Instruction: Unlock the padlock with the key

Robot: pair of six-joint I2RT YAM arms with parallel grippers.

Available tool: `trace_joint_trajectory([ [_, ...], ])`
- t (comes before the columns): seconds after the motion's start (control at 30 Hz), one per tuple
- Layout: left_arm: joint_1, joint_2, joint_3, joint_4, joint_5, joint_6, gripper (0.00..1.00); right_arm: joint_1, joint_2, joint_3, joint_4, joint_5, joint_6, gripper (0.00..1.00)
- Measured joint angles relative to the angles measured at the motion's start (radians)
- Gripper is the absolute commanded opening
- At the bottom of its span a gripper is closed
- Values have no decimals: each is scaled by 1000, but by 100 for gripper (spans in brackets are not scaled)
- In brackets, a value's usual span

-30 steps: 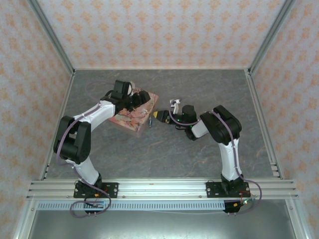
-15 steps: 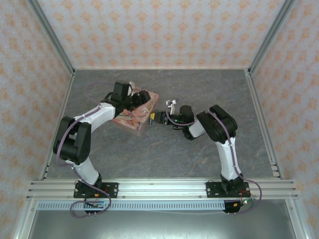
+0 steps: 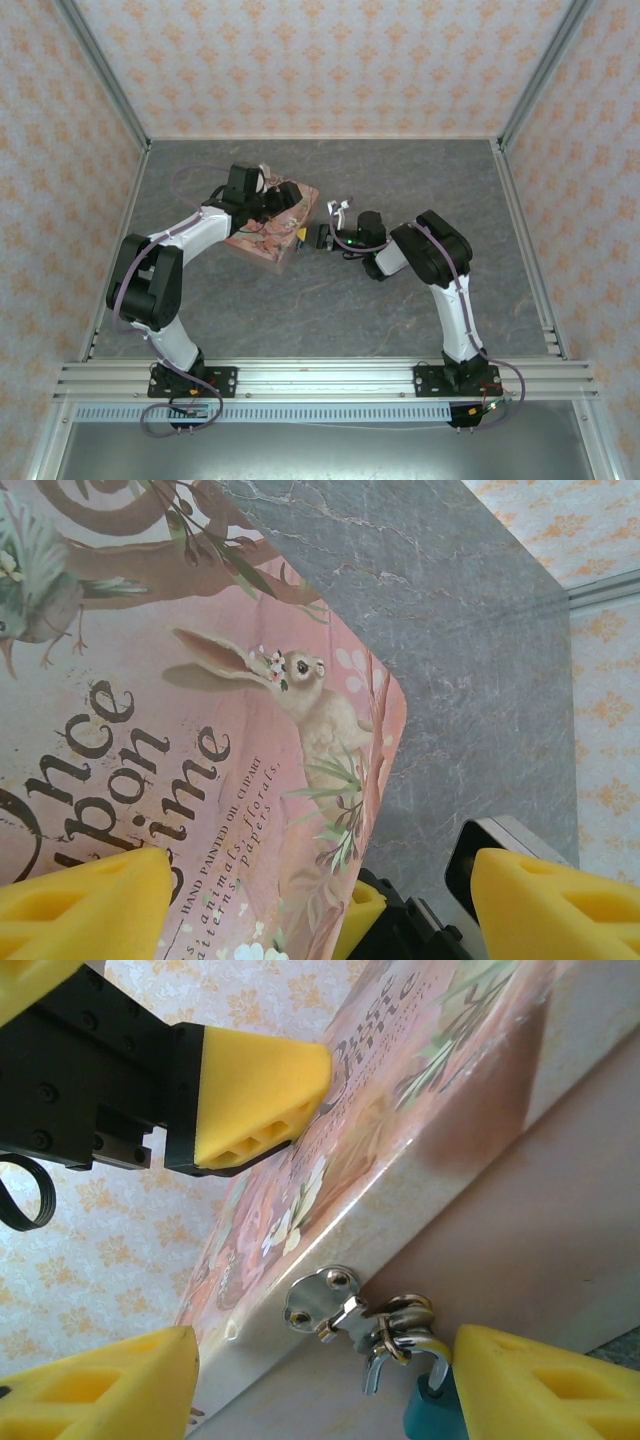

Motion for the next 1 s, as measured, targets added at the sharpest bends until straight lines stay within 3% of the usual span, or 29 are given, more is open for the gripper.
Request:
trace_joint_trajectory([
  [0.53,0,0,0,0,0,0,79,3,2,7,-27,-15,-7,67],
  [0.73,0,-1,0,-1,0,0,79,3,6,6,-9,-28,21,61],
  [1.0,0,-5,0,-11,-2,0,79,1,7,-4,-14,-30,27,44],
])
